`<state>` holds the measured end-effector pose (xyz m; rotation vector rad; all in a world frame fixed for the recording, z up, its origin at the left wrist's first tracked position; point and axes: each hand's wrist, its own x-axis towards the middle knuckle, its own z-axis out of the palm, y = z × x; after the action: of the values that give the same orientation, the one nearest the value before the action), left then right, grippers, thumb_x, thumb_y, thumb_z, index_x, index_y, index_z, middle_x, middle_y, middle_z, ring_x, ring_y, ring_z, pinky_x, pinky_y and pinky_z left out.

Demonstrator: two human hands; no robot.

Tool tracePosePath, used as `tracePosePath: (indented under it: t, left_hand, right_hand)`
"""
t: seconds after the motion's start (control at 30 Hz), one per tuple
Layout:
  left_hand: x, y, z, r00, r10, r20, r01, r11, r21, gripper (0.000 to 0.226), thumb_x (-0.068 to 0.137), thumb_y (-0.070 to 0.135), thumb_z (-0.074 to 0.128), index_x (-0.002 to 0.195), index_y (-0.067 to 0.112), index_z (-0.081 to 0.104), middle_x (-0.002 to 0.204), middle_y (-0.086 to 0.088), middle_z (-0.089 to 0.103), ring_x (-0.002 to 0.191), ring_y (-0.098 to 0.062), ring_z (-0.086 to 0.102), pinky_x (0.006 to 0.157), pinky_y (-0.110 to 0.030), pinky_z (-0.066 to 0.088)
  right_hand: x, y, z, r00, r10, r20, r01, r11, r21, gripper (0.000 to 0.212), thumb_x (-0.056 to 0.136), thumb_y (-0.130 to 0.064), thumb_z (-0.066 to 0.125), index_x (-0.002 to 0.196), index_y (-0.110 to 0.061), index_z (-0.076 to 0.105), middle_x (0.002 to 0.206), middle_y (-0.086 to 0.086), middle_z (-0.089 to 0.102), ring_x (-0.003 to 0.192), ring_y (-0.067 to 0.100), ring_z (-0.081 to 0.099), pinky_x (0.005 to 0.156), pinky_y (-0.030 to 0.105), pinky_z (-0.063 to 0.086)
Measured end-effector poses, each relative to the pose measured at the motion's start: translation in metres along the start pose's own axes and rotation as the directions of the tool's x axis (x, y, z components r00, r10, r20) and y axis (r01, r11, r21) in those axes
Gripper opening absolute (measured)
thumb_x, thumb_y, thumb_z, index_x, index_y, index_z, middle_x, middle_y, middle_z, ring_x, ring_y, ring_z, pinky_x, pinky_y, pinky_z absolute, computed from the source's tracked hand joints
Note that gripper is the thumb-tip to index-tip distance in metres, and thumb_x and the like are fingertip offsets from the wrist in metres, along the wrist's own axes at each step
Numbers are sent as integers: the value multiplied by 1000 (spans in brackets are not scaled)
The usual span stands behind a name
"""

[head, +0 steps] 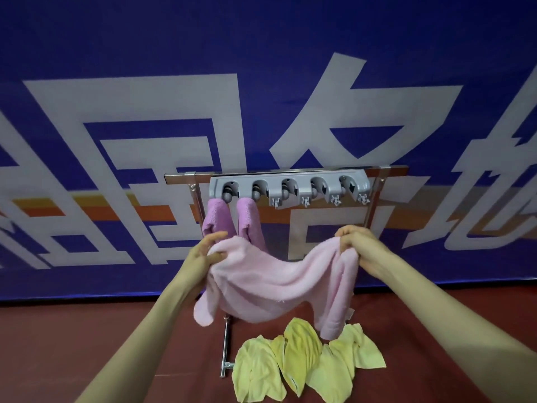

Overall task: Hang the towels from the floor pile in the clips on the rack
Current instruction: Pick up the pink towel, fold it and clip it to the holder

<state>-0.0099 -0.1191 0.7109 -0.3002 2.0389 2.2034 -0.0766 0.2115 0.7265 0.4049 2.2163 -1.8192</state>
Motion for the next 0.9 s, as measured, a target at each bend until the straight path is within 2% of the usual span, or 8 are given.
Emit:
tracePosePath:
  t: [0.13,0.23,0.4,0.5,0.57,0.7,0.77,0.9]
  left_hand:
    - [2,35,35,998,57,40,-57,998,-21,39,85,-7,54,115,16,64,103,-4,71,91,-18,66,75,-25,52]
    - [0,54,57,985,110,134,-110,994,-2,31,85,-8,52,103,12,67,91,-5,72,83,-16,66,68,-19,53]
    - [-5,67,82,955,176,238,-215,965,149,35,87,-6,48,91,19,71,90,4,71,84,-9,65,75,-20,51]
    - [-8,67,89,942,176,284,-253,932,260,32,89,-4,46,95,17,69,91,8,69,86,-6,62,79,-18,49]
    - [-11,66,90,930,176,322,-271,921,279,28,91,-4,47,97,13,68,95,3,69,88,-9,63,81,-21,50]
    - [-14,63,81,926,177,334,-284,909,306,25,91,-5,47,99,8,67,95,-2,70,89,-11,64,81,-21,50]
    - [-15,63,74,934,186,305,-289,896,337,24,91,-3,48,98,9,68,97,-4,72,90,-11,65,83,-21,51]
    - [-16,58,55,959,178,222,-253,890,380,18,88,2,57,90,16,68,84,3,71,79,-5,64,75,-16,50]
  right_hand:
    - [-14,19,14,981,62,185,-23,978,-208,25,75,8,49,82,-12,60,69,5,50,62,15,42,50,24,28]
    - [-22,26,25,930,116,350,-41,976,-214,23,82,4,53,93,-14,62,76,6,56,63,13,51,61,27,42]
    - [-27,25,41,820,-55,570,41,998,37,44,80,0,63,118,-21,58,120,2,63,105,13,59,81,23,47]
    - [-24,25,52,823,-166,543,9,960,280,60,73,3,66,125,-26,52,119,4,61,101,14,59,72,20,47]
    - [-22,24,57,840,-204,503,29,942,334,67,74,8,65,129,-27,50,112,6,61,98,15,60,78,25,48]
    - [-25,19,64,851,-290,438,160,937,309,20,77,-1,61,93,-11,68,81,11,56,76,18,50,68,26,38]
    - [-28,14,65,871,-296,391,182,935,303,4,79,-8,66,78,-12,65,72,4,61,72,15,54,65,24,40]
    - [-25,6,61,905,-290,312,188,929,318,28,87,-15,63,62,-17,49,61,1,47,61,11,44,61,27,31]
